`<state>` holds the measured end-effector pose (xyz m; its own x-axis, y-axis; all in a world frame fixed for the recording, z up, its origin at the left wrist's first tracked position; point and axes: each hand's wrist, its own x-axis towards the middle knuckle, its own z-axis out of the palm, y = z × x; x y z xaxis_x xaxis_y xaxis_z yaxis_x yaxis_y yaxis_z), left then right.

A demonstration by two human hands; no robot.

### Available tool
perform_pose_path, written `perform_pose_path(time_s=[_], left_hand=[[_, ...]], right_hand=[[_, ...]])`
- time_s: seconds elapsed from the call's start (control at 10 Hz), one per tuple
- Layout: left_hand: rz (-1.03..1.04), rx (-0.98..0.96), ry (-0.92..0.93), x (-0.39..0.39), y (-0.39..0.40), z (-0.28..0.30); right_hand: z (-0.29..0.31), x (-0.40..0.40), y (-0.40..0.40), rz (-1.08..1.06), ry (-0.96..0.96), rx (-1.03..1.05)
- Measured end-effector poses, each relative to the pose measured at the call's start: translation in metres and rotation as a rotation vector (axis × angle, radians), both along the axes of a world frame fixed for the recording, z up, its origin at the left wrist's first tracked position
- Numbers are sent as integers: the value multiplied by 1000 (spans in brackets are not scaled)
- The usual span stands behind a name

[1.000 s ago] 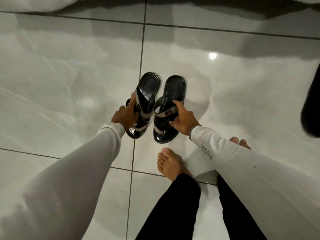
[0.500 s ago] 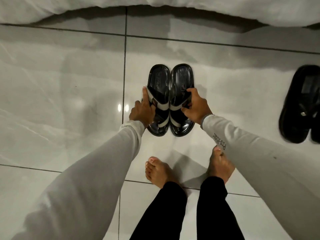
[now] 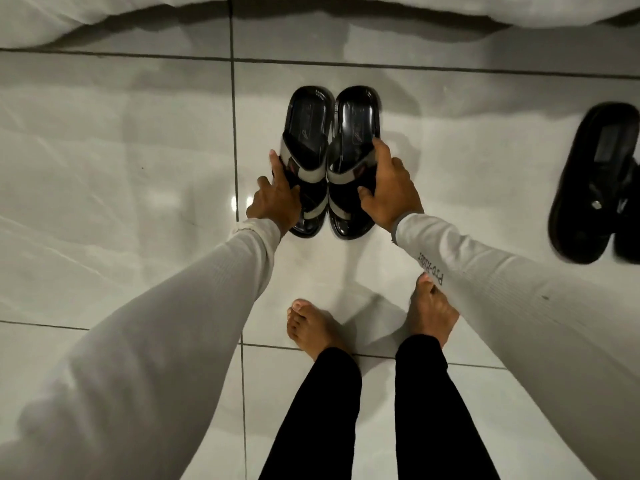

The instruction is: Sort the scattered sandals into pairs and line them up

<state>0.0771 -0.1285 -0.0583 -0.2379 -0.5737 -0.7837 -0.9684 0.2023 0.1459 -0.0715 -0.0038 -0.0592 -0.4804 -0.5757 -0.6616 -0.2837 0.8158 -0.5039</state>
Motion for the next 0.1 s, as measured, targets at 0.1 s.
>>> perform_pose_path(time_s=[0.1], left_hand=[[-140, -176, -17, 14, 28, 7]], right_hand=[[13, 5, 23, 78, 127, 76]])
